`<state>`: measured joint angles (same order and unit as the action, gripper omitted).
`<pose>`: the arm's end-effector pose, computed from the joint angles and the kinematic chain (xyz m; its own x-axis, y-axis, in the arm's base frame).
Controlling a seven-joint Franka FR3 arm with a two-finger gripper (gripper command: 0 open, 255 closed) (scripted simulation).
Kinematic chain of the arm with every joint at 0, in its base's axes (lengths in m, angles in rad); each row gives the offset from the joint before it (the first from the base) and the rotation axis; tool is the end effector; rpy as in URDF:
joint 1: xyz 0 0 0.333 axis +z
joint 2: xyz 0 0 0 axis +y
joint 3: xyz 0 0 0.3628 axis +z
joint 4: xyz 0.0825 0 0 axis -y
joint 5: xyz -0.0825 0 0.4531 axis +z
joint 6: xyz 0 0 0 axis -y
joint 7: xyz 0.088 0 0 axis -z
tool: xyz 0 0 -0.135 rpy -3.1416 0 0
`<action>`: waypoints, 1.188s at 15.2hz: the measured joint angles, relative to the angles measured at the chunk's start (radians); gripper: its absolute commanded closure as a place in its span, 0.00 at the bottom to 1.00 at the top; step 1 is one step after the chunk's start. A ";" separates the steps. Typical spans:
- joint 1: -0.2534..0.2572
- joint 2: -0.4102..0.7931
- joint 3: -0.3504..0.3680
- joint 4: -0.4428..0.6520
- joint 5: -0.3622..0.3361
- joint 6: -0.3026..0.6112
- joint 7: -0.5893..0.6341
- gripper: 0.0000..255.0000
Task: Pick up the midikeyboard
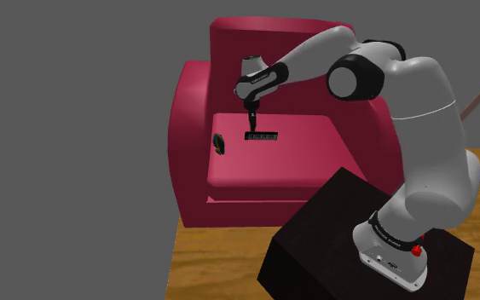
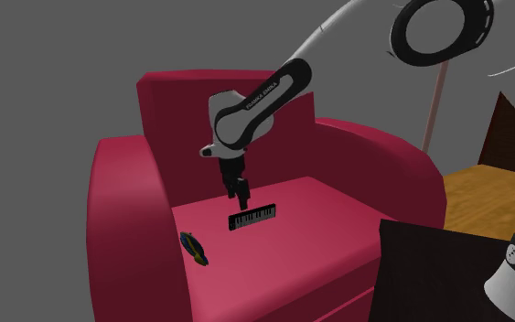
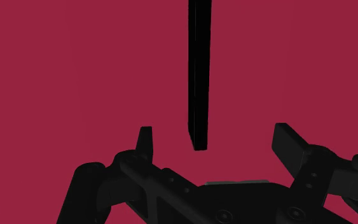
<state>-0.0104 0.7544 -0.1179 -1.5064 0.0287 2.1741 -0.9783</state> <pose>0.7824 -0.0866 0.1771 0.6474 0.7563 -0.0941 0.7571 -0.6524 -0.0352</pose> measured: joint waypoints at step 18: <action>-0.004 0.065 0.005 0.026 0.004 0.040 -0.002 1.00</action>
<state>-0.0142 0.8197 -0.1128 -1.4806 0.0326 2.2137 -0.9804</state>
